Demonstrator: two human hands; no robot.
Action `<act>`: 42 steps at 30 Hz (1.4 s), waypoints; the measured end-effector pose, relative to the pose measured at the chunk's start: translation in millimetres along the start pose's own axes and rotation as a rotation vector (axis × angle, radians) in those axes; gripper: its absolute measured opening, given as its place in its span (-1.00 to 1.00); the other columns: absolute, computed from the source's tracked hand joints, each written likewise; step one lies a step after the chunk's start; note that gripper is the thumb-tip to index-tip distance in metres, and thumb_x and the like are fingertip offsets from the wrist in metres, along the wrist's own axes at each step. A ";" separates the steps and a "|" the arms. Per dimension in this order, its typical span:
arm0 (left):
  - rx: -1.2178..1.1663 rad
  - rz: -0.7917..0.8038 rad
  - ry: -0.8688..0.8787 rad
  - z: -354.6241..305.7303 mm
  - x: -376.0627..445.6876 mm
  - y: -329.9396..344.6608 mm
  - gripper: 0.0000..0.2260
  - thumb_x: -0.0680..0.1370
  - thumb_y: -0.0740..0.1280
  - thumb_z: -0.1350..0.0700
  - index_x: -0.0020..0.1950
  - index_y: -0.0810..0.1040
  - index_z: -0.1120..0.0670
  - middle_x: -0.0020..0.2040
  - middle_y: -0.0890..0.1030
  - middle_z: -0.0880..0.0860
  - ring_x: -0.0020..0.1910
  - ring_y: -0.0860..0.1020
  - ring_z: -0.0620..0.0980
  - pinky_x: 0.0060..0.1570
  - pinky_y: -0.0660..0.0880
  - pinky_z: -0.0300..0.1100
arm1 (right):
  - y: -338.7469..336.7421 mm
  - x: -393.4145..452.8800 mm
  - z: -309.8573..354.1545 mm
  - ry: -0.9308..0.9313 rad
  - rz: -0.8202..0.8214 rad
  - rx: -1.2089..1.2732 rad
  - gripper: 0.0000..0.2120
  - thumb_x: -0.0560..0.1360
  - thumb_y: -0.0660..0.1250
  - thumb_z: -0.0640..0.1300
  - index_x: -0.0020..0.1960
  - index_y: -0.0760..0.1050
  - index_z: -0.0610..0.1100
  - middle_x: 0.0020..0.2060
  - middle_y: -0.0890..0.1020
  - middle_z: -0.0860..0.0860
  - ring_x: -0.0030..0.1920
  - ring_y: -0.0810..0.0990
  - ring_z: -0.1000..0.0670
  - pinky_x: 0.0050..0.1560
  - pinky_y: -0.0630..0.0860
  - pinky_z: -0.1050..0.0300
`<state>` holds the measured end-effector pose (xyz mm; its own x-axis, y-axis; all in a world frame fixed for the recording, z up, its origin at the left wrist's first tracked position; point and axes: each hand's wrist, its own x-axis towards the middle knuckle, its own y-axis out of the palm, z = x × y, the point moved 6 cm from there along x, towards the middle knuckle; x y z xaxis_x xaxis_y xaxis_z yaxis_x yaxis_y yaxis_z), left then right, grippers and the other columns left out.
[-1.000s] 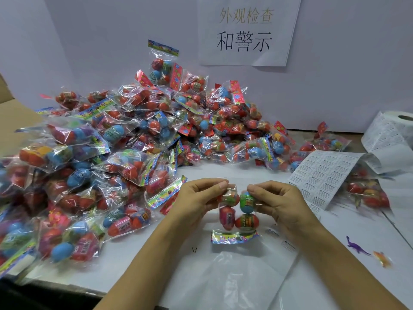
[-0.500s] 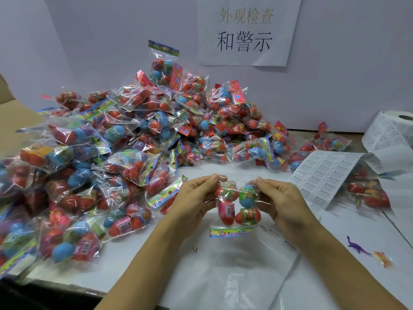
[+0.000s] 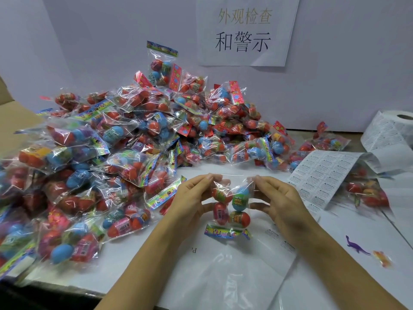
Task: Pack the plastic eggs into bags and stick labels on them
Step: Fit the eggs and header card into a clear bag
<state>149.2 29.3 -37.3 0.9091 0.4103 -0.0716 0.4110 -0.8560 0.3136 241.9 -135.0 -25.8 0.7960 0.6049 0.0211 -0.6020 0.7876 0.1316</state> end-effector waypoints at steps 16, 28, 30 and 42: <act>0.012 -0.015 0.034 0.3 1.3 -0.5 -0.71 0.45 0.47 0.04 0.11 0.69 0.14 0.07 0.74 0.12 0.00 0.72 0.05 -0.13 0.64 -0.16 | -7.2 2.6 -5.2 -0.042 -0.059 0.060 -0.90 0.30 0.50 -0.16 -0.20 0.75 -0.12 -0.17 0.75 -0.08 -0.17 0.73 0.00 -0.21 0.64 0.21; -0.030 -0.075 -0.026 3.3 2.5 -1.9 -0.90 0.52 0.44 0.16 -0.12 0.77 0.09 -0.10 0.74 0.15 -0.11 0.72 0.01 -0.24 0.63 -0.13 | -13.6 8.1 -11.3 0.001 -0.140 0.102 -0.87 0.23 0.55 -0.14 -0.24 0.74 -0.16 -0.04 0.67 -0.01 -0.14 0.74 -0.01 -0.20 0.64 0.18; -0.018 -0.080 -0.024 3.7 2.8 -2.3 -0.86 0.56 0.42 0.17 -0.12 0.77 0.07 -0.08 0.74 0.14 -0.10 0.72 0.00 -0.23 0.63 -0.13 | -13.8 8.7 -12.3 0.008 -0.148 0.108 -0.85 0.22 0.56 -0.13 -0.25 0.74 -0.17 -0.07 0.68 0.02 -0.15 0.73 0.00 -0.21 0.64 0.19; -0.094 -0.188 0.120 -4.7 -0.1 -10.9 -0.83 0.41 0.53 0.15 -0.03 0.71 0.17 -0.07 0.73 0.17 -0.06 0.72 0.05 -0.14 0.66 -0.06 | -11.2 -1.2 -1.5 -0.153 -0.151 -0.099 -0.71 0.24 0.57 0.15 -0.13 0.73 0.02 -0.20 0.74 0.01 -0.15 0.71 0.06 -0.17 0.63 0.20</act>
<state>144.4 40.0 -36.3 0.8002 0.5992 -0.0261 0.5594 -0.7300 0.3926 247.6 -144.3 -28.8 0.8732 0.4605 0.1597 -0.4727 0.8800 0.0471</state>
